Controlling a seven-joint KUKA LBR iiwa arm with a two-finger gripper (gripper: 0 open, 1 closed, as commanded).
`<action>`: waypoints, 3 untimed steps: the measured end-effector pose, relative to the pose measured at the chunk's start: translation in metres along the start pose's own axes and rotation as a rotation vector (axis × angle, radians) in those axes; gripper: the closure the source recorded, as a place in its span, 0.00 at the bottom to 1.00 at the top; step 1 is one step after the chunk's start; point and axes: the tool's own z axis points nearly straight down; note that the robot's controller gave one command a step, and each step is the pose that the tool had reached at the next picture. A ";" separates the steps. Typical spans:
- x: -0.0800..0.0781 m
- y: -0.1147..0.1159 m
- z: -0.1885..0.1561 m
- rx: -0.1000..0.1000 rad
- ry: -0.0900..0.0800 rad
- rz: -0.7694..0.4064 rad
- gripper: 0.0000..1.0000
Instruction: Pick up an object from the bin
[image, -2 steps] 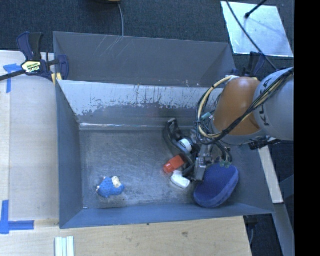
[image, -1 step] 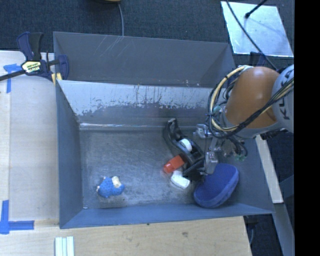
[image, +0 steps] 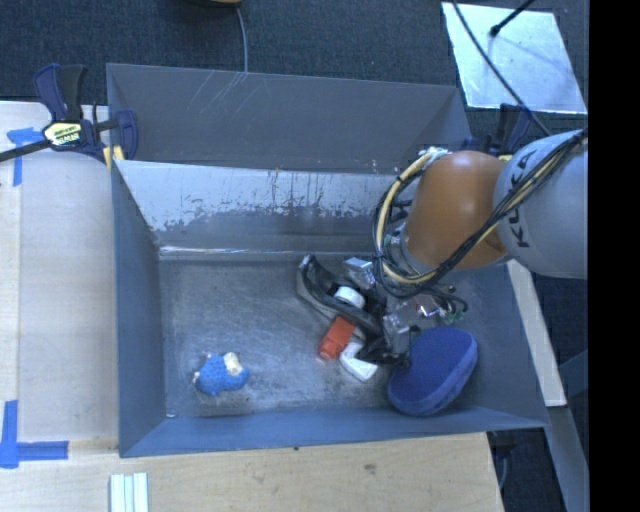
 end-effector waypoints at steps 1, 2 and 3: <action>0.000 0.000 -0.001 0.001 0.001 -0.001 1.00; -0.013 -0.007 0.004 -0.007 0.039 -0.004 1.00; 0.008 0.004 0.000 0.007 -0.011 0.079 1.00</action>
Offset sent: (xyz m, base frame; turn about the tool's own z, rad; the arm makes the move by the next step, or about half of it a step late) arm 0.0000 0.0000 0.0000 0.0000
